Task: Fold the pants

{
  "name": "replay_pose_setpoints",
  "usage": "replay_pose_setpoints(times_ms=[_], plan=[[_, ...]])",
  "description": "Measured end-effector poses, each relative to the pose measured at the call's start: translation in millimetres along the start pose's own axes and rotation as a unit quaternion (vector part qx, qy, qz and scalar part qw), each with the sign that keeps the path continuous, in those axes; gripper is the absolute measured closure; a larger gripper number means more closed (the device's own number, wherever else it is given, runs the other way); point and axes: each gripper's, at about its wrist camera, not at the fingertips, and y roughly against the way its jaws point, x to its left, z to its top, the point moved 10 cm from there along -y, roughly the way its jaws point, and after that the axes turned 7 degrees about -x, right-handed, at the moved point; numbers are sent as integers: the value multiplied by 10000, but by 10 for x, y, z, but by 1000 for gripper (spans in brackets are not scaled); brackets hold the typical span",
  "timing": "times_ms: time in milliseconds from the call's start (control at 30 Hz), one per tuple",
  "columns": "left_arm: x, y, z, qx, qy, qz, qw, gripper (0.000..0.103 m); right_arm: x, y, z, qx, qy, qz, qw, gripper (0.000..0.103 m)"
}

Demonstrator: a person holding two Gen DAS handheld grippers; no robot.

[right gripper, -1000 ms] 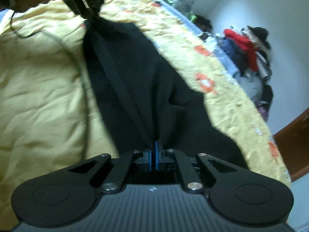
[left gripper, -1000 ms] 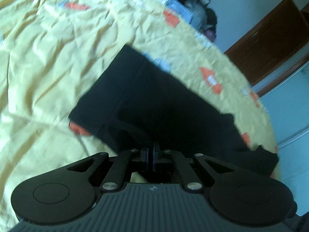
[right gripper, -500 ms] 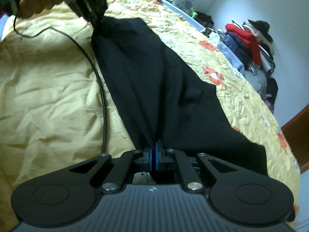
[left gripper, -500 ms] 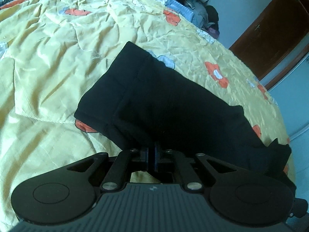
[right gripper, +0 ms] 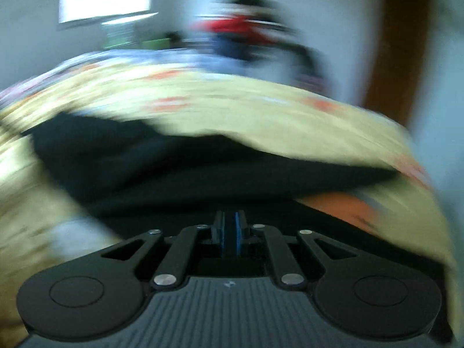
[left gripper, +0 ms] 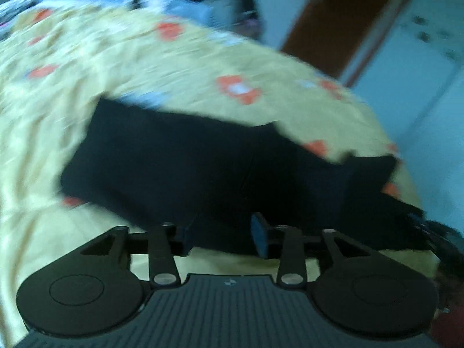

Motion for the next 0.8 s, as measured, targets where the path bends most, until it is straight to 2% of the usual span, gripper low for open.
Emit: replay_pose_setpoints(times_ms=[67, 133, 233, 300, 333, 367, 433, 467, 533, 600, 633, 667, 700, 733, 767, 800], plan=[[-274, -164, 18, -75, -199, -245, 9995, 40, -565, 44, -227, 185, -745, -656, 9949, 90], [-503, -378, -7, -96, -359, -329, 9988, 40, -867, 33, -550, 689, -1151, -829, 9875, 87], [-810, -740, -107, -23, -680, -335, 9971, 40, -1000, 142, -399, 201, -1467, -809, 9857, 81], [-960, -943, -202, -69, -1024, -203, 9945, 40, -1117, 118, -108, -358, -1841, -614, 9803, 54], [-992, -1011, -260, -90, -1197, -58, 9928, 40, -1172, 54, 2, -564, -2093, -409, 9754, 18], [-1022, -1079, -328, -111, -1372, 72, 9905, 40, -1269, -31, 109, -737, -2411, -198, 9675, 5], [-1044, -1179, -465, -125, -1616, 302, 9863, 40, -1443, -292, 248, -876, -3155, 163, 9447, 6], [-1045, -1204, -525, -132, -1746, 365, 9839, 40, -1539, -455, 260, -822, -3607, 352, 9284, 6], [-1078, -1216, -608, -359, -2126, 493, 9752, 35, -1669, -803, 201, -516, -4555, 577, 8869, 6], [-1119, -1225, -646, -610, -2498, 610, 9644, 32, -1711, -1090, 47, -66, -5284, 523, 8473, 7], [-1134, -1225, -656, -691, -2595, 640, 9611, 31, -1700, -1130, 55, -96, -5319, 383, 8459, 4], [-1137, -1238, -662, -788, -2680, 675, 9578, 29, -1664, -1159, 109, -123, -5357, 466, 8430, 4], [-1143, -1243, -672, -847, -2723, 677, 9561, 29, -1621, -1187, 155, -143, -5491, 685, 8328, 4], [-1139, -1247, -677, -883, -2740, 651, 9555, 28, -1592, -1223, 227, -244, -5711, 896, 8156, 4], [-1130, -1254, -675, -904, -2712, 607, 9564, 27, -1596, -1276, 304, -308, -5845, 948, 8053, 4], [-1113, -1260, -669, -910, -2641, 566, 9585, 25, -1614, -1357, 405, -332, -5900, 900, 8017, 4]])
